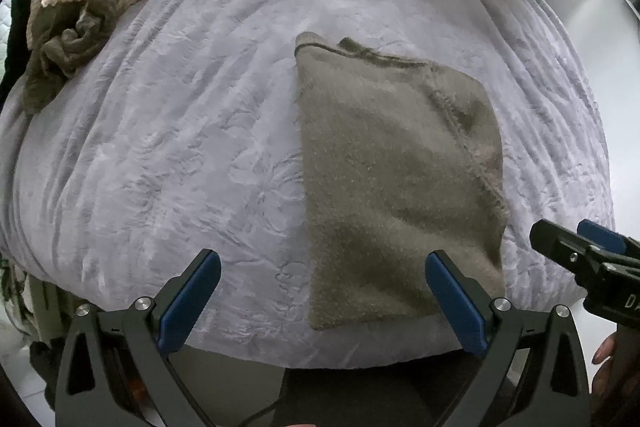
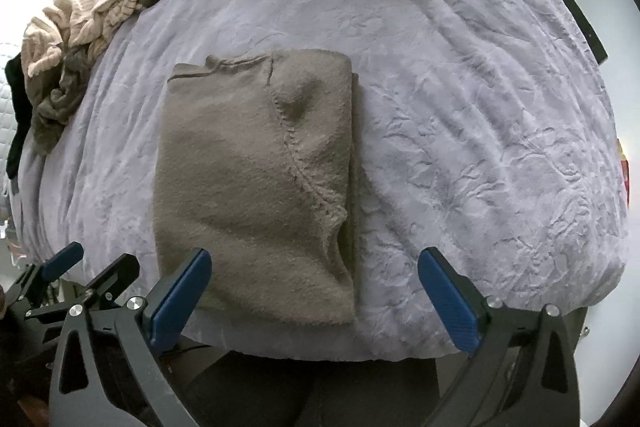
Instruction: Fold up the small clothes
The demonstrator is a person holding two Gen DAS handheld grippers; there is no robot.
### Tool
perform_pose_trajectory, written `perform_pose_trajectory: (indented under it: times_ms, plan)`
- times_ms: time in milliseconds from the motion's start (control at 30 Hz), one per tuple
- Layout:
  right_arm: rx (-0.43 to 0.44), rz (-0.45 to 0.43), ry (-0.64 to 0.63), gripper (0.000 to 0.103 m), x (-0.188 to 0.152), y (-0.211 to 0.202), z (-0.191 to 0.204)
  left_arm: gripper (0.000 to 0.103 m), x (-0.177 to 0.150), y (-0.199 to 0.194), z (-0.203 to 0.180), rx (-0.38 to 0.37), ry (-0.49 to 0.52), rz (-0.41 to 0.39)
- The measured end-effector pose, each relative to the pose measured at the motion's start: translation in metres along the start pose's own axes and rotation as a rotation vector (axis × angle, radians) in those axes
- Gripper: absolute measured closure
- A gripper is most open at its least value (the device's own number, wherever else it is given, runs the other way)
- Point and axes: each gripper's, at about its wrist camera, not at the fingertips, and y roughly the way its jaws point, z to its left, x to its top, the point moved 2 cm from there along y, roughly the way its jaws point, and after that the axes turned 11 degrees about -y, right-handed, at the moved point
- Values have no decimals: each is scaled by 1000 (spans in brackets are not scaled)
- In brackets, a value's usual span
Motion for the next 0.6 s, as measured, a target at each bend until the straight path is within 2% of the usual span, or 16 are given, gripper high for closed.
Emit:
perform_pose_trajectory:
  times_ms: [267, 600]
  plan:
    - [-14, 52, 8, 0, -3, 3, -1, 1, 2, -6, 0, 0, -6, -17]
    - [-5, 66, -12, 0, -3, 6, 4, 1, -1, -7, -4, 18, 2, -20]
